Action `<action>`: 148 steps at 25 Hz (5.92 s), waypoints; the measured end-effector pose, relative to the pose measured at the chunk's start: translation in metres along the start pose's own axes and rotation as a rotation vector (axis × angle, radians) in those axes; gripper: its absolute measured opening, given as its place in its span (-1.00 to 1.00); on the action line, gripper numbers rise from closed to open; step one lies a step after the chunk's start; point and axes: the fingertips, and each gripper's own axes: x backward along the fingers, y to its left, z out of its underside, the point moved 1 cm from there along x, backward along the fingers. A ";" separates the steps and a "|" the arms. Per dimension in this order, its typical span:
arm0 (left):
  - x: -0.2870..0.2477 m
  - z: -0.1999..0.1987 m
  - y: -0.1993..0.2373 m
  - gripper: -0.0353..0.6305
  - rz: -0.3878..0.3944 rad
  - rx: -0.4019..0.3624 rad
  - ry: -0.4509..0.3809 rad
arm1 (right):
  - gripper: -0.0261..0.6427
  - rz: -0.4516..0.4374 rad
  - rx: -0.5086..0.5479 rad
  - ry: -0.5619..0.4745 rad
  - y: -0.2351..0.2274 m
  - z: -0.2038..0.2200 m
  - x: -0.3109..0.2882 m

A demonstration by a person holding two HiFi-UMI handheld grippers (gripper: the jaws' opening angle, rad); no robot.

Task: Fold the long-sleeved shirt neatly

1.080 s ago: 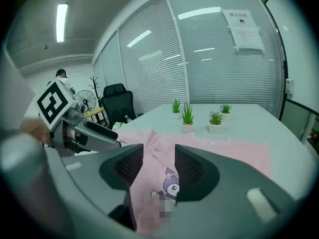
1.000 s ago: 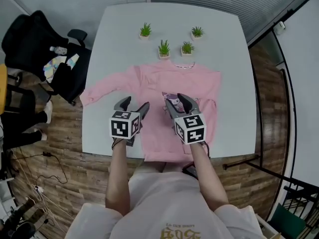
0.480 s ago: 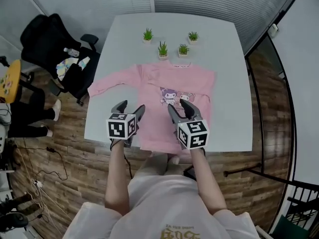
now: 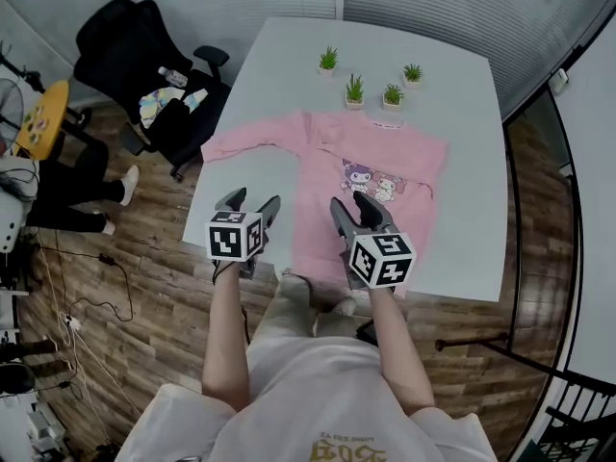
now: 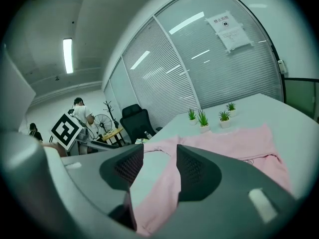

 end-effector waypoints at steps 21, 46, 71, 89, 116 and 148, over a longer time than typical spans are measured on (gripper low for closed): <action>-0.079 -0.004 0.196 0.00 0.033 0.052 0.095 | -0.31 0.088 -0.029 0.125 0.054 0.018 -0.171; -0.152 0.017 0.322 -0.43 -0.052 0.217 0.199 | -0.33 0.122 0.000 0.297 0.075 0.062 -0.268; -0.141 0.009 0.319 -0.78 -0.060 0.195 0.163 | -0.38 0.128 0.003 0.285 0.075 0.058 -0.259; -0.092 -0.044 0.314 -0.78 -0.056 -0.007 -0.006 | -0.39 0.117 0.015 0.180 0.081 0.020 -0.231; -0.058 -0.102 0.277 -0.79 0.076 -0.447 -0.226 | -0.39 0.197 -0.171 0.067 0.061 0.001 -0.197; -0.057 -0.153 0.117 -0.80 0.365 -0.659 -0.256 | -0.39 0.364 -0.192 -0.063 0.016 -0.019 -0.116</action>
